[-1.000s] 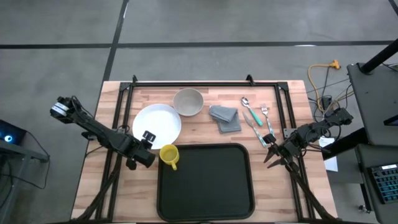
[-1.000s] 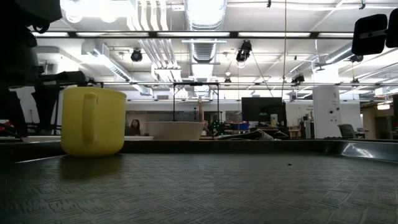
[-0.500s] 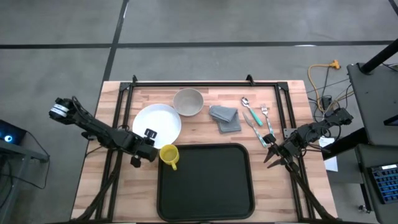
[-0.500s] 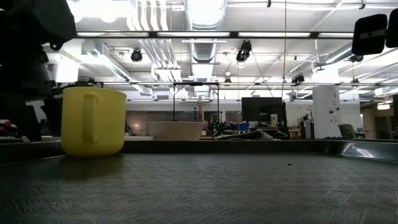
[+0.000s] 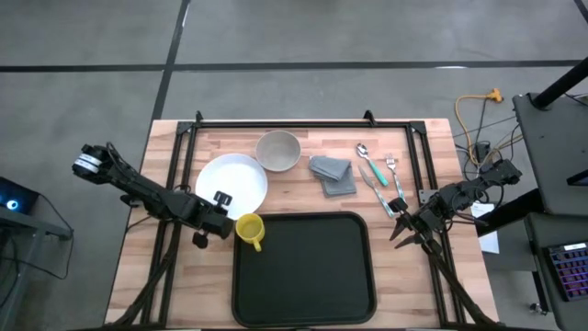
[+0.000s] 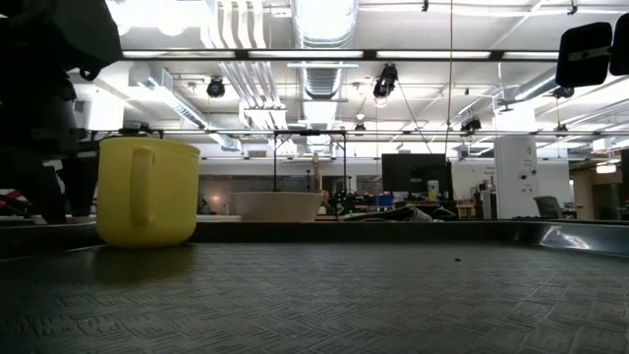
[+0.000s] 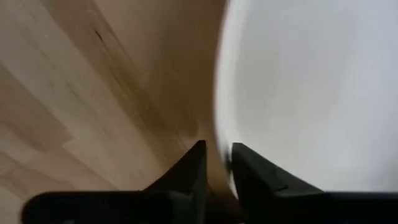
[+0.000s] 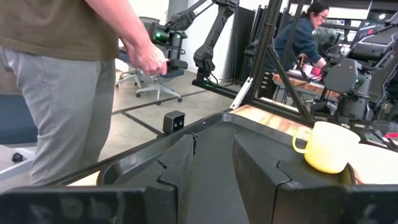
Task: Set up tray
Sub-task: Put the white plate under the yellow mug on the black serving tray
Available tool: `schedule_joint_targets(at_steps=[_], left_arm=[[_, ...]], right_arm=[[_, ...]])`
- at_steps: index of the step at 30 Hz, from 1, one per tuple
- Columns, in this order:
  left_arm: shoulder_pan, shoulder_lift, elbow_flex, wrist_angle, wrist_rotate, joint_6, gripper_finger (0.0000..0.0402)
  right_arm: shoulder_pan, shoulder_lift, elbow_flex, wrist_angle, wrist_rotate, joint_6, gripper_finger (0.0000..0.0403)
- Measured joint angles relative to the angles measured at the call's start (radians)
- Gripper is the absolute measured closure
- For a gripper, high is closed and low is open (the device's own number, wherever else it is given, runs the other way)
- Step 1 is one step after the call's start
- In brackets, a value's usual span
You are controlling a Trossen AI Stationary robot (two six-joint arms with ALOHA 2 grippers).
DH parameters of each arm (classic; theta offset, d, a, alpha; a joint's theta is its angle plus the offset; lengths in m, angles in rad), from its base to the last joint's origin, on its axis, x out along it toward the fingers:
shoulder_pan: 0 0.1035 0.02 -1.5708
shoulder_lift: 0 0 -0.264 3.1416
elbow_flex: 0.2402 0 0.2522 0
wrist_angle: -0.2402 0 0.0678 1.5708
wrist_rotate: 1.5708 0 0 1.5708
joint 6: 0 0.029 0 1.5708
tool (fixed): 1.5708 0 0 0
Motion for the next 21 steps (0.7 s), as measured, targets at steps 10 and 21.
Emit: schedule_joint_targets(at_steps=[10,21], left_arm=[[0.002,-0.002,0.014,-0.013,0.003,0.001,0.0397],[0.018,-0.047,0.062,-0.100,0.010,0.003,0.0401]], right_arm=[[0.000,0.000,0.000,0.000,0.000,0.000,0.0303],[0.000,0.000,0.000,0.000,0.000,0.000,0.0303]])
